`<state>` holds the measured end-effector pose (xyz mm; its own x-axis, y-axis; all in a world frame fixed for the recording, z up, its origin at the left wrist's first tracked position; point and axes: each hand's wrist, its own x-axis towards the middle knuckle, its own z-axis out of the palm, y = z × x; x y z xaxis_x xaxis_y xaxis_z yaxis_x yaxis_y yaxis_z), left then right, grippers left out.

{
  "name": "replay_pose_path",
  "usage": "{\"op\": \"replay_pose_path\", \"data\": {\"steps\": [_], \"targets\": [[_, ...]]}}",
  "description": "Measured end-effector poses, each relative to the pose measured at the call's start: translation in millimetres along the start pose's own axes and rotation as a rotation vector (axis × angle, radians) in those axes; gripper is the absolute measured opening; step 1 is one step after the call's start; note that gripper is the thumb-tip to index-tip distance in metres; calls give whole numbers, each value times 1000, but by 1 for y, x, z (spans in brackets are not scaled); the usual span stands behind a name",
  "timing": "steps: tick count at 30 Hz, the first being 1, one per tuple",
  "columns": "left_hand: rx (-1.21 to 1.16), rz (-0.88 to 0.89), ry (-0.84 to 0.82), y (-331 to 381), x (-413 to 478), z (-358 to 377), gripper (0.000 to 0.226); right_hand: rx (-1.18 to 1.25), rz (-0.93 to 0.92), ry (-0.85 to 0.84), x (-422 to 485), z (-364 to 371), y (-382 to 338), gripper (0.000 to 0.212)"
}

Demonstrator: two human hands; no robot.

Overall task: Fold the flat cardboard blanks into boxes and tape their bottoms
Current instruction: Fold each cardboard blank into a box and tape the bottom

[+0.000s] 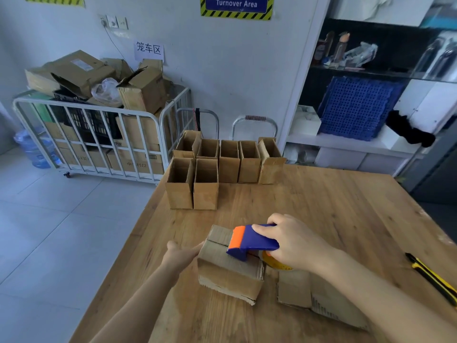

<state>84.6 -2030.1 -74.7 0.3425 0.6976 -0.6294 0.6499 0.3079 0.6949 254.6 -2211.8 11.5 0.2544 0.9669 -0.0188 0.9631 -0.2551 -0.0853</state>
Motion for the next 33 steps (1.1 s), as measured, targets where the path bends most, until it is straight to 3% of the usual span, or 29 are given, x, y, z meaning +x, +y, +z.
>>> {"op": "replay_pose_path", "data": {"steps": [1, 4, 5, 7, 9, 12, 15, 18, 28, 33], "targets": [[29, 55, 38, -3, 0, 0, 94, -3, -5, -1, -1, 0, 0, 54], [-21, 293, 65, 1, -7, 1, 38, -5, -11, 13, 0, 0, -1, 53], [6, 370, 42, 8, -12, 2, 37, -5, -8, 15, 1, -1, -2, 53], [336, 557, -46, 24, -18, 3, 57, 11, 6, 11, 1, -3, -2, 54], [777, 749, -186, 35, -21, 8, 99, 26, 10, 5, 0, -5, -4, 55], [1052, 838, -250, 37, -22, 19, 129, 50, 15, -14, -1, -10, -7, 56], [1238, 924, -111, 31, -13, 25, 127, 77, 21, -39, -4, -19, -5, 59], [1359, 973, -83, 30, -12, 25, 127, 97, 29, -62, -9, -25, -5, 61], [1418, 956, -116, 33, -18, 27, 123, 98, 81, -129, -61, -15, 30, 67], [1519, 987, -27, 38, -26, 35, 118, 104, 87, -93, -59, 1, 39, 67]]}}
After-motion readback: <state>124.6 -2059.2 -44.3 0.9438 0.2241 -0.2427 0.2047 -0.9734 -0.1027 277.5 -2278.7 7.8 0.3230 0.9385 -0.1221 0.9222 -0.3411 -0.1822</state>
